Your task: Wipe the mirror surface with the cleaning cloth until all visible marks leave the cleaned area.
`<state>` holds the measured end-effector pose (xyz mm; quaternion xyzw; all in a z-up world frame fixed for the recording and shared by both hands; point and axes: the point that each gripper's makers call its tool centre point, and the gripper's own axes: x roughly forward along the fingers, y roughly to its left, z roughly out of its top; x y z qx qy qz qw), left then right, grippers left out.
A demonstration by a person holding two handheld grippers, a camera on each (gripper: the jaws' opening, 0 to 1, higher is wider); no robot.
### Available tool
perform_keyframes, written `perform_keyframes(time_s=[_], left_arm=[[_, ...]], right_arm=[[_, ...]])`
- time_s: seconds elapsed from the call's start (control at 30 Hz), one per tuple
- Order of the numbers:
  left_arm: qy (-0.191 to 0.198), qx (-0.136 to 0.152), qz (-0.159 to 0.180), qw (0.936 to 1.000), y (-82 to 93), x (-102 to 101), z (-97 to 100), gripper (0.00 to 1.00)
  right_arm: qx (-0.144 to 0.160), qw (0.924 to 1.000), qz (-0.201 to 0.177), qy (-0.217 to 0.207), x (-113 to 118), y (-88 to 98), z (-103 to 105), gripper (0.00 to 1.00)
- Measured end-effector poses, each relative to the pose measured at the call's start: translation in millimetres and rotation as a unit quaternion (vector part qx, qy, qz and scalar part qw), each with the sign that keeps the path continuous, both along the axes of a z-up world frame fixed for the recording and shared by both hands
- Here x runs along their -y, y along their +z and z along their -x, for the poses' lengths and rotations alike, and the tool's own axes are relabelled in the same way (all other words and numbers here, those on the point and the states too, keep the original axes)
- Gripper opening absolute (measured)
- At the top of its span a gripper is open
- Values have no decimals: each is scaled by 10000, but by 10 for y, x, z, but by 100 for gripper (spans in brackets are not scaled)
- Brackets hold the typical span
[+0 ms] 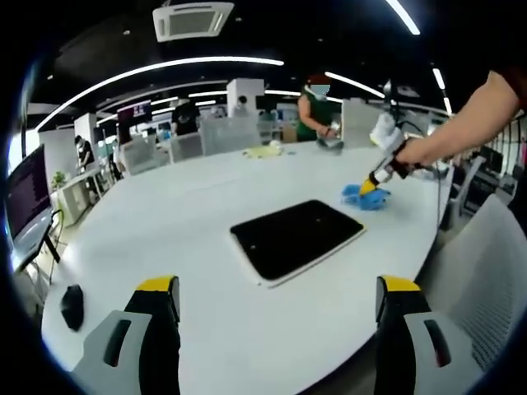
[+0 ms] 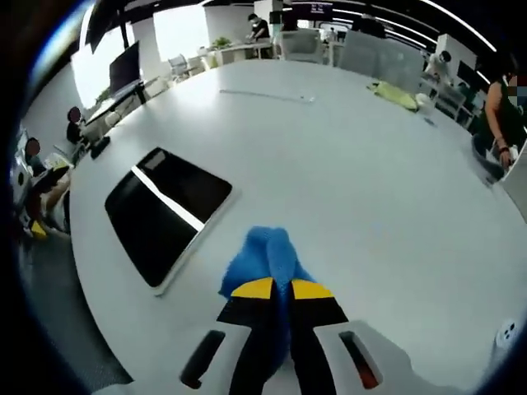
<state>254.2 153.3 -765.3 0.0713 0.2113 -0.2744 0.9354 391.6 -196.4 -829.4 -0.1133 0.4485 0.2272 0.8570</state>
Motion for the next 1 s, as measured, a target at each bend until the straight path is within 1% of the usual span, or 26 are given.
perform_keyframes(time_s=[0.1,0.33,0.4,0.47,0.5,0.53,0.57,0.63,0.7,0.77,0.8,0.87,0.93,1.0], left_arm=[[-22,8,-33,10000,-1,4,5,100],[-55,23,50,10000,21,28,14,100],[-30,134,-108,9998,36,1,-3,100],[10,65,65,10000,40,14,6,100],[3,5,23,10000,20,9,11,100],[-8,29,26,10000,27,14,11,100],[-47,78,99,9999,57,43,14,100],[-70,54,101,9999,47,47,19,100],[-60,-1,53,10000,18,35,20,100],[-42,-129,1,9999,-26,26,31,100],[-37,-139,-56,9999,-36,20,33,100],[-34,-139,-9,9999,-26,28,36,100],[-98,-41,-9,9999,9,58,38,100],[-145,-67,37,9999,13,85,52,100]], right_arm=[[7,10000,-15,7,17,116,-13,1],[25,9999,-59,-80,71,347,-108,1],[27,10000,-46,-63,75,408,-127,1],[19,10000,-35,-65,78,475,-133,1],[18,10000,-5,-62,85,492,-142,1],[25,10000,21,-49,92,511,-158,1],[26,10000,39,-44,99,541,-169,1],[13,10000,49,-62,114,589,-172,1],[9,9999,41,-98,130,600,-195,1],[-23,10000,52,-81,132,615,-176,1],[-35,9999,93,-62,145,618,-168,1],[-32,9999,151,-48,173,614,-175,1],[-21,9998,155,-75,202,650,-180,1],[-16,9998,110,-142,235,684,-179,1]])
